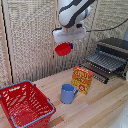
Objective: Extend the gripper towards the oven tray handle. Grasp the handle and carefully pull the tray out of the oven. Move the gripper above the red bowl. Grab the red bowl gently. Lift the bowl and place it onto the oven tray.
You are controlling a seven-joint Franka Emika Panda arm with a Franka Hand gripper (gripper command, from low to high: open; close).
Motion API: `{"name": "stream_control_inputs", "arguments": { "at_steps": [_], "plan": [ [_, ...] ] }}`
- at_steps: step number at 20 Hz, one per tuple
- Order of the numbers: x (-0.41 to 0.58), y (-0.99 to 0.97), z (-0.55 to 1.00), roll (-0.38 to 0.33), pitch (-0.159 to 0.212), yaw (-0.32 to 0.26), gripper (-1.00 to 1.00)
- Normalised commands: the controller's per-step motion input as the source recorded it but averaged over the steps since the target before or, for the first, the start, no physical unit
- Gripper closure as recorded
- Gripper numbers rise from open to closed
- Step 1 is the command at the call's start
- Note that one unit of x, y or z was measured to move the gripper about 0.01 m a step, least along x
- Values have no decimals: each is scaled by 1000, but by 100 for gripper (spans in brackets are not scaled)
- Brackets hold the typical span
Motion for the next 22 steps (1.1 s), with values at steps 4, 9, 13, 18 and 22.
{"name": "stream_control_inputs", "arguments": {
  "at_steps": [4, 9, 13, 18, 22],
  "plan": [
    [-66, -551, 294, 4, 1, -231, 100],
    [-49, -663, 282, 2, 0, -189, 100],
    [-2, -837, 261, 6, 0, -124, 100],
    [0, -926, 186, 15, -12, -86, 100],
    [0, -936, 96, 27, -28, -74, 100]
  ]
}}
